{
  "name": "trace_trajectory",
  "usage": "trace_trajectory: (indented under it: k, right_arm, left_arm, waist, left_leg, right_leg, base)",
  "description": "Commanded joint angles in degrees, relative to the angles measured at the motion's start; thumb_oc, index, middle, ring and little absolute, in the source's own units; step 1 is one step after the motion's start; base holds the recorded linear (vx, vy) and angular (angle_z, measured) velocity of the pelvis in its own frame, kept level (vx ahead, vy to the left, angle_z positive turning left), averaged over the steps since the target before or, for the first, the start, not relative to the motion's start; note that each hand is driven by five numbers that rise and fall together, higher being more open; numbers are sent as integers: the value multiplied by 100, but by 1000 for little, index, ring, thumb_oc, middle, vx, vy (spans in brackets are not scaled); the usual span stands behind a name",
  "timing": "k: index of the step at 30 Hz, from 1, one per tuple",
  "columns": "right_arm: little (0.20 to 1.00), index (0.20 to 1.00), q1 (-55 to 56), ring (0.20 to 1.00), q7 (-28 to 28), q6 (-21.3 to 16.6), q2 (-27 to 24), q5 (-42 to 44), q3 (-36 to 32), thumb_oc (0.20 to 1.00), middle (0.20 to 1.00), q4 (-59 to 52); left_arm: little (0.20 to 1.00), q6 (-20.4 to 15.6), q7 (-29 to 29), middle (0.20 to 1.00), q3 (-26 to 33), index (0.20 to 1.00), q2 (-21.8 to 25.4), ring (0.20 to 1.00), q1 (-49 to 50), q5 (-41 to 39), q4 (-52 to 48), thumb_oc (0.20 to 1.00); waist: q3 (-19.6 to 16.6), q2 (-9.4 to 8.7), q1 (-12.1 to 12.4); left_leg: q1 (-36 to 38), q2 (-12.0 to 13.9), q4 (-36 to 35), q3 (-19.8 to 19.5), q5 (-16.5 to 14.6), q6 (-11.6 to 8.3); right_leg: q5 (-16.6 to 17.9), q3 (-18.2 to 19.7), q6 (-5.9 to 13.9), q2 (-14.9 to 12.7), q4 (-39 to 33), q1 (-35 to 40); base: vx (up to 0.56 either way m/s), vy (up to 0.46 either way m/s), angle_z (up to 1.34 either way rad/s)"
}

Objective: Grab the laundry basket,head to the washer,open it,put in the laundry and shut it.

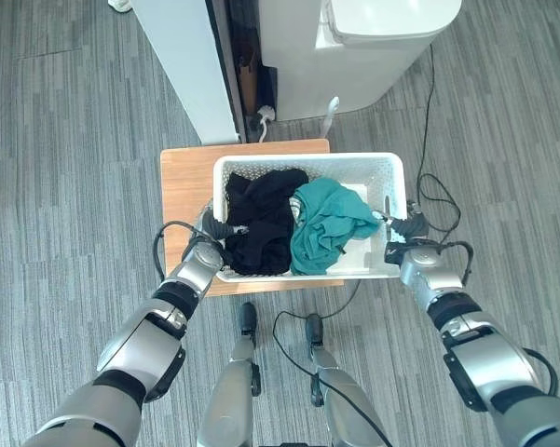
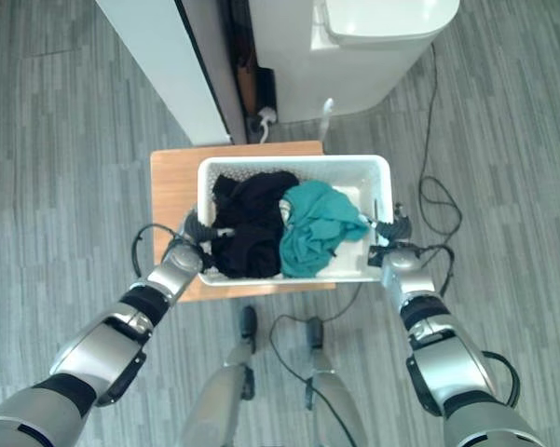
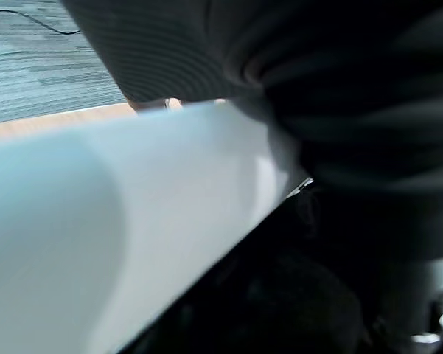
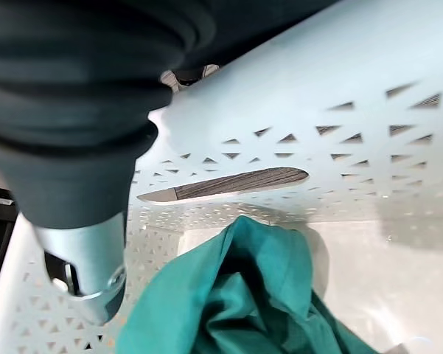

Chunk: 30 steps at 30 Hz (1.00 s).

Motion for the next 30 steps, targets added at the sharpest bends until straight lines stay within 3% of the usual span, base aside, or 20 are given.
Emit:
trace_trajectory:
  k: [1,2,3,4,5,7,11,14,23,30]
  right_arm:
    - [1000,1000,-566,1000,451,243,-15,-213,294,1000,1000,323]
    - [1000,1000,-1049,1000,654,448,-42,-444,564,1000,1000,916]
    - [1000,1000,-1049,1000,654,448,-42,-444,564,1000,1000,917]
    - [931,931,-1270,931,759,542,-8,-574,685,931,931,1155]
    - [435,435,-1466,435,812,588,45,-619,761,435,435,1397]
    - [200,200,-1855,200,896,667,208,-708,884,200,200,1859]
    - [200,200,-2384,200,1024,833,642,-1008,1116,200,200,2513]
    - [200,200,-2439,200,1054,823,704,-1125,1224,200,200,2477]
    - [200,200,-2424,200,1076,741,633,-1480,1389,200,200,2460]
    - [200,200,-2310,200,1003,689,564,-1537,1356,200,200,2382]
  left_arm:
    - [517,-1,-168,517,-169,517,-160,517,-456,-11,893,517]
    - [200,33,-311,200,-331,200,-156,200,-725,25,1194,200]
    - [200,33,-311,200,-331,200,-156,200,-725,25,1194,200]
    - [200,74,-425,200,-481,200,-168,200,-928,135,1383,200]
    - [200,104,-503,200,-601,200,-181,200,-1117,227,1572,200]
    - [200,145,-645,200,-889,200,-214,200,-1598,400,1866,200]
    - [200,212,-1037,200,-1590,200,-390,200,-2147,950,2117,200]
    - [200,211,-1127,200,-1703,200,-470,200,-2109,1106,2063,200]
    - [200,205,-1148,200,-1724,200,-1032,200,-1854,1348,2023,200]
    - [200,123,-1089,200,-1676,200,-1157,200,-1706,1236,1892,200]
  waist:
    - [-12,-196,128]
    - [7,-224,129]
    - [8,-224,129]
    - [16,-246,122]
    - [35,-258,115]
    - [62,-274,97]
    - [60,-291,58]
    - [47,-292,65]
    - [-7,-297,127]
    - [-82,-282,171]
  left_leg:
    - [-232,71,495,-255,-591,-85]
    - [-231,74,487,-261,-580,-86]
    - [-230,74,487,-261,-580,-86]
    - [-232,74,488,-267,-570,-85]
    - [-227,78,486,-265,-562,-83]
    - [-219,86,462,-252,-535,-90]
    - [-205,80,400,-279,-487,-83]
    - [-190,69,366,-295,-473,-75]
    - [-194,-18,280,-455,-421,-26]
    - [-126,-76,249,-502,-432,4]
  right_leg:
    - [346,-470,58,-379,284,-544]
    - [359,-466,63,-373,282,-544]
    - [359,-466,63,-373,282,-544]
    - [364,-452,66,-367,286,-543]
    - [367,-441,65,-361,292,-544]
    - [379,-410,72,-346,295,-550]
    - [396,-382,82,-325,309,-561]
    - [396,-378,83,-322,313,-560]
    - [398,-414,81,-355,292,-532]
    - [359,-465,97,-381,326,-444]
  base:
    - [13,3,4]
    - [13,3,4]
    - [0,0,0]
    - [0,0,0]
    - [0,0,0]
    - [0,0,0]
    - [-4,8,0]
    - [-5,4,1]
    - [-14,6,3]
    - [-16,8,12]
